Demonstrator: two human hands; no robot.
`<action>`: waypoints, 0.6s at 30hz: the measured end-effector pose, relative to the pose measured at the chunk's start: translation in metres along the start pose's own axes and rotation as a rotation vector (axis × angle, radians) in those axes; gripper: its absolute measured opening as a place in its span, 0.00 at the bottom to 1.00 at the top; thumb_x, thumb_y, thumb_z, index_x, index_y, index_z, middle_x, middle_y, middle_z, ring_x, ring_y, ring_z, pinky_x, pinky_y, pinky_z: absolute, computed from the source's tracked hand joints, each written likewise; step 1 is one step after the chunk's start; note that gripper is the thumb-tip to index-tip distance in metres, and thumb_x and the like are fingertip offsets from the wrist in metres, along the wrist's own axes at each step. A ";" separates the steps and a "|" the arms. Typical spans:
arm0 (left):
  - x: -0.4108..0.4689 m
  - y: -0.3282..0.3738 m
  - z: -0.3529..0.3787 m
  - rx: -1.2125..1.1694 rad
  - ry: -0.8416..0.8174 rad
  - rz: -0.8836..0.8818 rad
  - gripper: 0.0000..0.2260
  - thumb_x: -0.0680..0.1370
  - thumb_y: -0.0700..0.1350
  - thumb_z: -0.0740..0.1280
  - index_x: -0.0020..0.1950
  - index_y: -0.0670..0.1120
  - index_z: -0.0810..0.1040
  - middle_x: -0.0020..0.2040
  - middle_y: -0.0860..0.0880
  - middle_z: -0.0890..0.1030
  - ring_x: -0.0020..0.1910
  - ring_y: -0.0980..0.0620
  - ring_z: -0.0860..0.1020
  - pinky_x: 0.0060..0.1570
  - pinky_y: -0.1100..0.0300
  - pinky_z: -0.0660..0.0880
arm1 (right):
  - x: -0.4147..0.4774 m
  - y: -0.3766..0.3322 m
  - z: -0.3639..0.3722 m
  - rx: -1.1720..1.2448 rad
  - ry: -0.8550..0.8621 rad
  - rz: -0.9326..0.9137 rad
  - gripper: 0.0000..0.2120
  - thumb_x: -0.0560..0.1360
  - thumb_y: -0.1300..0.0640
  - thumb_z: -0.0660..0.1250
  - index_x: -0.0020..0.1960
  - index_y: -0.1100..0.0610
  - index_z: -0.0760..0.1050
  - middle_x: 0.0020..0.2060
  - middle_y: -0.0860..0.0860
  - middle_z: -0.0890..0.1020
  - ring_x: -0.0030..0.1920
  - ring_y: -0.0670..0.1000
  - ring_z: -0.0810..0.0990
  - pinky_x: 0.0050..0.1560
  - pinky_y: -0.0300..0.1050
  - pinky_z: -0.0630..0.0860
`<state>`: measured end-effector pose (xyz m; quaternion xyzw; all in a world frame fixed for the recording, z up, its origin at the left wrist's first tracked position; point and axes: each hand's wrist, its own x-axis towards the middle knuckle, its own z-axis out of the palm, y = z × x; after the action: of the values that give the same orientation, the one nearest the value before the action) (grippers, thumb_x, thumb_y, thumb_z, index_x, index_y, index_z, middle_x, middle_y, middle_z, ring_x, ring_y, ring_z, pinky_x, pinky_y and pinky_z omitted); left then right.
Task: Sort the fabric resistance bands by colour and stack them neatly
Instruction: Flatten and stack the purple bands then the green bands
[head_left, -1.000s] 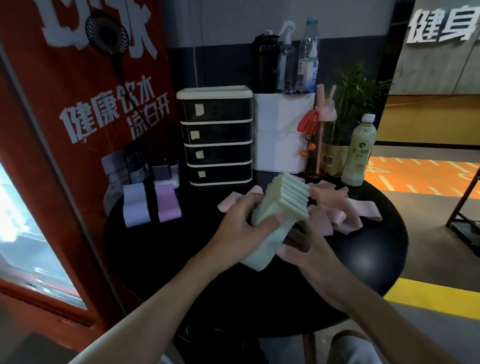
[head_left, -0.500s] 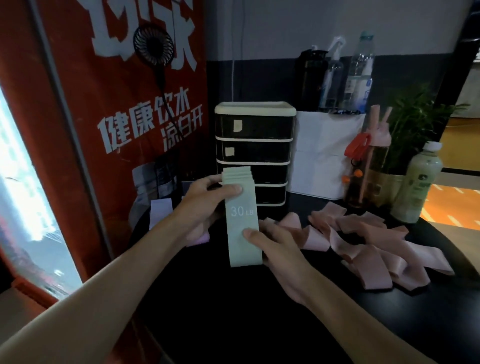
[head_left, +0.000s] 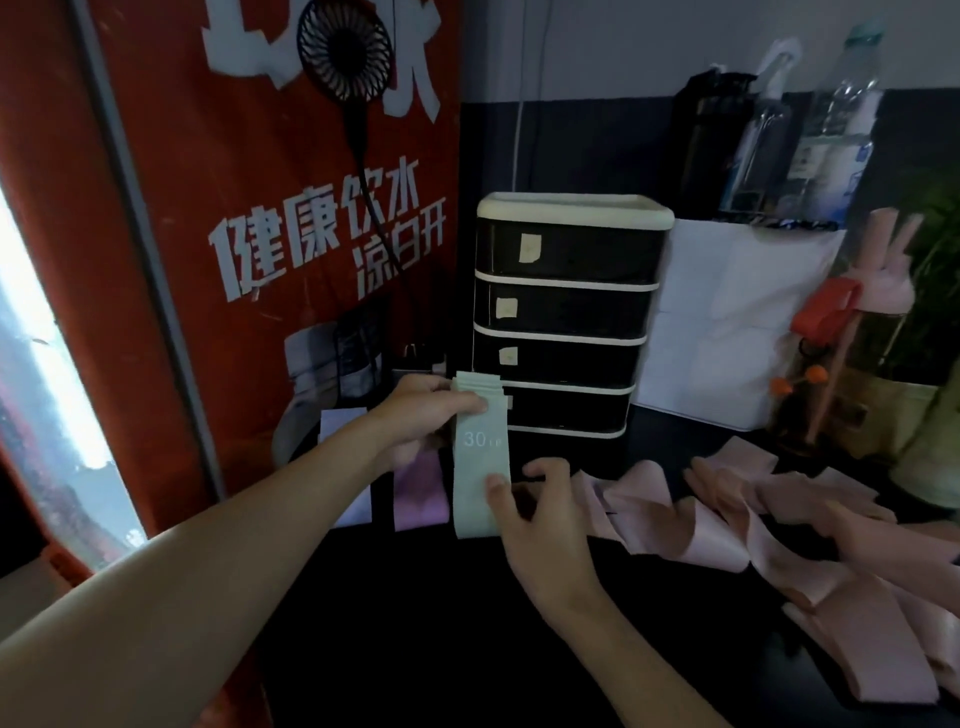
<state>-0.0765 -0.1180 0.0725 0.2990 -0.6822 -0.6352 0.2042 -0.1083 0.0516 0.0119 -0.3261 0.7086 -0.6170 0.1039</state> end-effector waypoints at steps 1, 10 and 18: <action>0.004 0.000 0.000 0.012 0.002 -0.016 0.08 0.75 0.38 0.72 0.54 0.42 0.83 0.49 0.44 0.86 0.47 0.48 0.84 0.44 0.56 0.80 | 0.001 0.001 0.001 -0.007 0.004 -0.018 0.12 0.78 0.53 0.66 0.56 0.54 0.65 0.37 0.48 0.79 0.35 0.36 0.77 0.33 0.34 0.73; 0.021 -0.010 0.009 0.106 0.007 -0.163 0.12 0.74 0.38 0.74 0.56 0.39 0.82 0.49 0.42 0.86 0.50 0.44 0.84 0.57 0.48 0.80 | -0.002 0.016 0.002 -0.235 -0.088 -0.186 0.23 0.76 0.50 0.67 0.68 0.47 0.63 0.58 0.45 0.73 0.55 0.42 0.74 0.52 0.34 0.74; 0.015 -0.017 0.011 0.161 0.018 -0.068 0.10 0.75 0.40 0.75 0.54 0.39 0.82 0.49 0.43 0.86 0.51 0.45 0.84 0.59 0.45 0.79 | -0.002 0.020 0.001 -0.297 -0.110 -0.240 0.24 0.76 0.51 0.69 0.70 0.48 0.66 0.63 0.45 0.71 0.55 0.40 0.72 0.51 0.26 0.69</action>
<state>-0.0921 -0.1195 0.0528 0.3429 -0.7187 -0.5823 0.1638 -0.1129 0.0529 -0.0074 -0.4531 0.7412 -0.4949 0.0189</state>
